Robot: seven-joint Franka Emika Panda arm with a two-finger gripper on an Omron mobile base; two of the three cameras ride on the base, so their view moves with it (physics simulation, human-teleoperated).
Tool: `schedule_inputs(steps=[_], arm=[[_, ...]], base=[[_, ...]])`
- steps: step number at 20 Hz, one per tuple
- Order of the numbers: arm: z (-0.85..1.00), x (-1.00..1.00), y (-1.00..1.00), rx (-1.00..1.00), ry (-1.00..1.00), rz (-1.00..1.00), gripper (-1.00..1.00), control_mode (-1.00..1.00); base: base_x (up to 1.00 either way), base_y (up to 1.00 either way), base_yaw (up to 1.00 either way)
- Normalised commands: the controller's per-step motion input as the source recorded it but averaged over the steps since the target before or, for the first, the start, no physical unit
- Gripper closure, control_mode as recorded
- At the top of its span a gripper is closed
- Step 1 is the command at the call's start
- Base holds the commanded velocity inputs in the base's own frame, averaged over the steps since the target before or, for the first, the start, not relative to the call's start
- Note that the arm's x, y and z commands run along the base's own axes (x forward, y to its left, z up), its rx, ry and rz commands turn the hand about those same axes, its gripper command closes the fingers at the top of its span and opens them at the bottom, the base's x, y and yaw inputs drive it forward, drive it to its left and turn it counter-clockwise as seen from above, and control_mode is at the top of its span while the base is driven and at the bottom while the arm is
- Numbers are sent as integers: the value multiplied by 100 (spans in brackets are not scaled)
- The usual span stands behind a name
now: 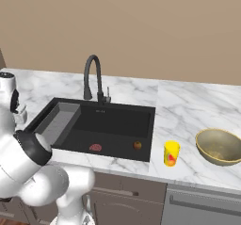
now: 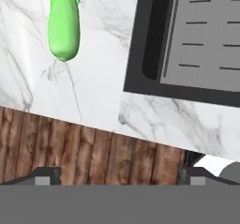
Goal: Remove the corn and apple from the sink. Then move the bowl and cup from the counter to the sink for washing.
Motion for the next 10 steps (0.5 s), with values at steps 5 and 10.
schedule_inputs(steps=[5, 10], arm=[[14, -13, -38, -1, -4, 0, -100, -100], [5, -5, -40, -2, -5, 0, -100, -100]], base=[[0, 0, 0], [0, 0, 0]])
